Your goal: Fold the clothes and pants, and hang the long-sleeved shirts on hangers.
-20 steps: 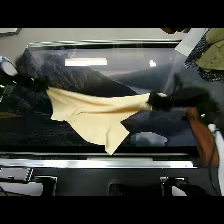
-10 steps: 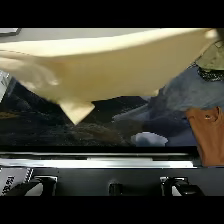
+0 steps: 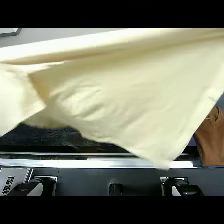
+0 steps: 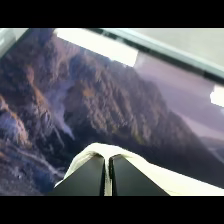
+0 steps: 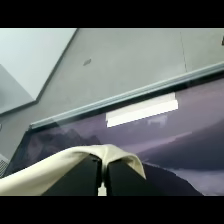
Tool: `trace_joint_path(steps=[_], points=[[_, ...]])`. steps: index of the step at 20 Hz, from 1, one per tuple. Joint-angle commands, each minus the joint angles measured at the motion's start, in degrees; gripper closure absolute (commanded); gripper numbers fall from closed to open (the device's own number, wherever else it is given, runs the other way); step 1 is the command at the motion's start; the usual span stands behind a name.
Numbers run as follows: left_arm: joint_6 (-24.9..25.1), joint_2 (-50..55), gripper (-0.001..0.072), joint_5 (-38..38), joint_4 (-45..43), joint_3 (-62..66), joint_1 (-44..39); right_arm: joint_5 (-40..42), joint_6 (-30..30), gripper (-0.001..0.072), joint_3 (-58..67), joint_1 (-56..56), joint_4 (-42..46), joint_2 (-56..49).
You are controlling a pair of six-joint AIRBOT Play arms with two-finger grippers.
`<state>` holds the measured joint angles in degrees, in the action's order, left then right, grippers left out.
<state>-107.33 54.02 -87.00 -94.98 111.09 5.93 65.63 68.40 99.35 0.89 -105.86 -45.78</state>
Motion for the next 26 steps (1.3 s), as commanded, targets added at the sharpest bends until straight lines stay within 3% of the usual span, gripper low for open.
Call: trace_joint_path(steps=[1, 5, 10, 13, 17, 18, 19, 20, 21, 23, 26], points=[[3.93, 6.95, 0.069, 1.42, 1.27, -5.99, 0.02, 1.86, -1.77, 0.0681, 0.07, -0.02, 0.48, -11.1], [5.55, 24.35, 0.0689, 13.77, 2.97, -11.34, -0.09, -0.98, -0.11, 0.0682, 0.07, -0.02, 0.24, -30.64], [5.53, 45.51, 0.069, 31.41, 9.86, -11.34, -0.09, -12.41, -0.13, 0.0682, 0.09, -0.02, -5.01, -52.7], [5.55, 53.05, 0.0689, 34.71, 14.71, -11.34, -0.17, -19.23, -0.17, 0.0682, 0.09, -0.02, -9.55, -60.63], [5.53, 56.02, 0.0686, 33.64, 15.56, -11.34, -0.59, -20.85, -1.62, 0.0672, 0.09, -0.02, -11.56, -64.89], [5.53, 55.95, 0.0666, 32.87, 15.54, -11.28, -0.61, -20.2, -1.6, 0.0623, 0.09, -0.02, -11.58, -64.98], [5.57, 55.95, 0.0583, 30.82, 15.5, -10.62, -0.52, -19.26, -1.6, 0.0574, 0.11, -0.02, -11.69, -64.81], [5.55, 55.95, 0.0434, 28.41, 15.52, -9.6, -0.2, -17.49, -1.57, 0.0482, 0.11, 0.04, -11.93, -64.37], [5.57, 55.89, 0.0322, 24.98, 15.5, -7.85, 0.48, -14.99, -1.07, 0.0344, 0.11, 0.61, -11.91, -63.41], [8.31, 54.38, 0.0297, 18.49, 15.5, -4.46, 2.67, -8.57, 2.12, 0.0084, 0.11, 3.04, -11.93, -60.37], [13.0, 47.95, 0.0297, 11.5, 15.54, -3.54, 7.63, 2.49, 13.94, 0.0075, 0.09, 9.86, -11.96, -54.29]])
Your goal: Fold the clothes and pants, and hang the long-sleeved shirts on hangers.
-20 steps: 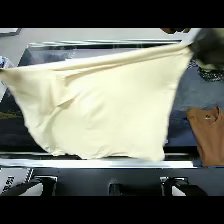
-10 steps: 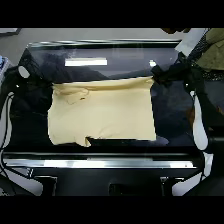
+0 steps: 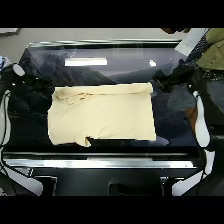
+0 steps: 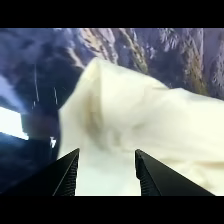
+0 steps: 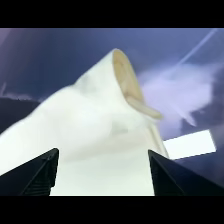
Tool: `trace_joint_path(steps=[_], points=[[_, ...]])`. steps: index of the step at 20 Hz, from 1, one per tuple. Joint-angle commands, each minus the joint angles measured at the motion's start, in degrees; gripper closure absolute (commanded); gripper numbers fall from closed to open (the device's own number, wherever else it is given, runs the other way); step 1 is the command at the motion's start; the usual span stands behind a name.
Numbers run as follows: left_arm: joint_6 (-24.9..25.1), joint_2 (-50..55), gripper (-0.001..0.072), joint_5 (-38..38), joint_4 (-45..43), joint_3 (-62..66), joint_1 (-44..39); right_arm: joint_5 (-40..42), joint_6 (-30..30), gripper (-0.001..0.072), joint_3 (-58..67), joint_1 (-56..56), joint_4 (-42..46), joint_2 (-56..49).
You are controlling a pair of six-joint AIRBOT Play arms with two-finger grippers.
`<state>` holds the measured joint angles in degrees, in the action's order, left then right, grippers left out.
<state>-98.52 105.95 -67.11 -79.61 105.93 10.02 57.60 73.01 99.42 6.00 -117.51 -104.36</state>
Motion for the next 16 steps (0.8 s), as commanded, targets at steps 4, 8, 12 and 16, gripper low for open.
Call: trace_joint_path(steps=[4, 8, 12, 16], points=[[6.23, -14.88, 0.0298, -10.58, 9.9, -3.93, 12.02, 29.55, 22.69, 0.0082, -3.45, 14.78, -3.98, 9.79], [7.08, -26.27, 0.0298, -10.25, 10.84, -18.88, 16.55, 28.89, 28.06, 0.0118, -24.15, 19.93, -7.39, 18.16], [7.1, -34.36, 0.0299, -8.74, 9.11, -32.57, 18.21, 23.96, 33.99, 0.0118, -46.97, 19.87, -7.87, 23.78], [7.1, -35.23, 0.0298, -8.74, 8.9, -36.57, 18.14, 19.43, 38.51, 0.0122, -56.5, 19.85, -10.1, 23.8]])
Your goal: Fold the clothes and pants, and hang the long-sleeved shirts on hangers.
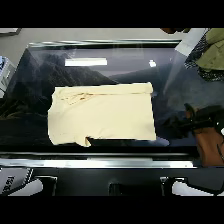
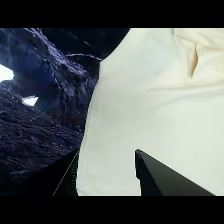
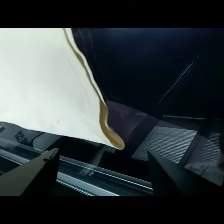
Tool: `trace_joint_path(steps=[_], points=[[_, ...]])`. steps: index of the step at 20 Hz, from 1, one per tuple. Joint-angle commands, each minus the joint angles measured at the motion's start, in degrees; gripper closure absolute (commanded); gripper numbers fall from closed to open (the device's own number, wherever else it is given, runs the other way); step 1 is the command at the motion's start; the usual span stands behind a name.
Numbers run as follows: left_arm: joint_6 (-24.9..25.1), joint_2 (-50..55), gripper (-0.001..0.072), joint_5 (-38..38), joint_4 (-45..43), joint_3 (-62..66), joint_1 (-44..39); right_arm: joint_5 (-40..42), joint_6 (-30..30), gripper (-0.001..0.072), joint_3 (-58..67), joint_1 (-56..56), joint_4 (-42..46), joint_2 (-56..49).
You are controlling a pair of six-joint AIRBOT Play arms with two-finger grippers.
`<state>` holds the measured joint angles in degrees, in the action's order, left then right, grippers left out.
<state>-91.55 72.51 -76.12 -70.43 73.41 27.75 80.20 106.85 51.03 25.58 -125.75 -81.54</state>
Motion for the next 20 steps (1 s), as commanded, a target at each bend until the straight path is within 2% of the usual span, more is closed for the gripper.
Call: trace_joint_path(steps=[1, 8, 10, 14, 18, 20], points=[[0.13, -1.62, 0.0299, 0.22, -0.28, -4.17, 0.44, -4.22, 5.33, 0.0122, -9.11, 0.26, -2.56, 0.98], [0.07, -1.57, 0.0299, -0.35, -0.26, -4.2, 0.37, -6.82, 7.82, 0.0127, -12.74, 0.15, -5.4, 0.81], [0.04, -1.57, 0.0299, -0.46, -0.26, -4.2, 0.39, -8.07, 7.93, 0.0165, -13.07, 0.15, -5.7, 0.79], [0.04, -1.57, 0.0299, -0.39, -0.26, -4.2, 0.39, -11.56, 7.96, 0.0193, -13.07, -0.24, -7.56, 0.76], [0.04, -1.57, 0.0298, -0.42, -0.26, -4.2, 0.39, -15.45, 5.97, 0.0196, -13.07, -8.22, -6.43, 0.76], [-0.17, -1.6, 0.0298, -0.72, -0.26, -4.2, 0.72, -14.88, 4.76, 0.0322, -13.07, -10.64, -6.45, 0.76]])
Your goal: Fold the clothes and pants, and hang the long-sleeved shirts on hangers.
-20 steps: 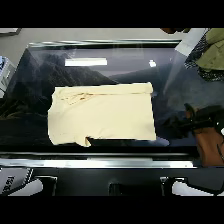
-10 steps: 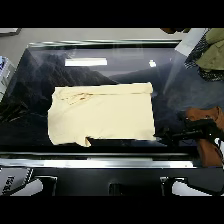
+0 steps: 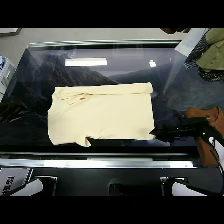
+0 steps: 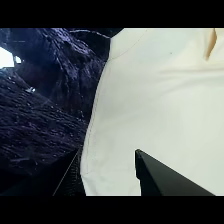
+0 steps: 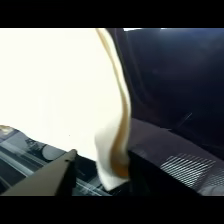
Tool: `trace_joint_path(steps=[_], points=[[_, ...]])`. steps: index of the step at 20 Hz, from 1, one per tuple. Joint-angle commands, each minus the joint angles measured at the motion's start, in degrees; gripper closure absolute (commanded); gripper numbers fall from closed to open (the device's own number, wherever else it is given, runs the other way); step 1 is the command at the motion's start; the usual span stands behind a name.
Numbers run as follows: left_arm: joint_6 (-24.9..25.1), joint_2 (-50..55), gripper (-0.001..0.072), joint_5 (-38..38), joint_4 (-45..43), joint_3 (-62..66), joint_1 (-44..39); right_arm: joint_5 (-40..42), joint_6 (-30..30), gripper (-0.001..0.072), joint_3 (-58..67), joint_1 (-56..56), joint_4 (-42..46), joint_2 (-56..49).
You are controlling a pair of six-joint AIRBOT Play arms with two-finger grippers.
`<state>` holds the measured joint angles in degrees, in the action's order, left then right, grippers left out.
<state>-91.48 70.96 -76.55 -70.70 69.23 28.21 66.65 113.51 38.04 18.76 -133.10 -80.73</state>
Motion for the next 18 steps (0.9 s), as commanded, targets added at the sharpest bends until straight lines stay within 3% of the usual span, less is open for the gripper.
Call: trace_joint_path(steps=[1, 3, 4, 6, 13, 18], points=[[-0.2, -0.04, 0.0298, -0.74, 0.0, -0.07, 0.68, -0.37, -1.9, 0.0392, -0.09, -4.0, 0.92, -0.02], [0.09, -0.42, 0.0299, -2.12, -0.04, -1.4, 2.43, 0.07, -1.9, 0.0592, -0.04, -3.96, 1.18, 0.02], [0.31, -0.96, 0.0299, -2.36, 0.0, -3.15, 3.76, -0.17, -1.9, 0.0647, -0.02, -3.98, 1.09, 0.02], [3.48, -2.69, 0.03, -1.73, 0.81, -8.31, 6.23, -0.11, -1.88, 0.0681, -0.02, -3.98, 0.85, 0.02], [15.78, -4.42, 0.03, 2.12, 14.14, -28.17, 9.9, 0.31, -1.68, 0.0681, -0.02, -3.98, 0.74, 1.27], [17.25, -4.0, 0.03, 7.65, 15.52, -36.28, 9.79, -0.17, -1.7, 0.0681, -0.02, -3.98, 0.79, 3.56]])
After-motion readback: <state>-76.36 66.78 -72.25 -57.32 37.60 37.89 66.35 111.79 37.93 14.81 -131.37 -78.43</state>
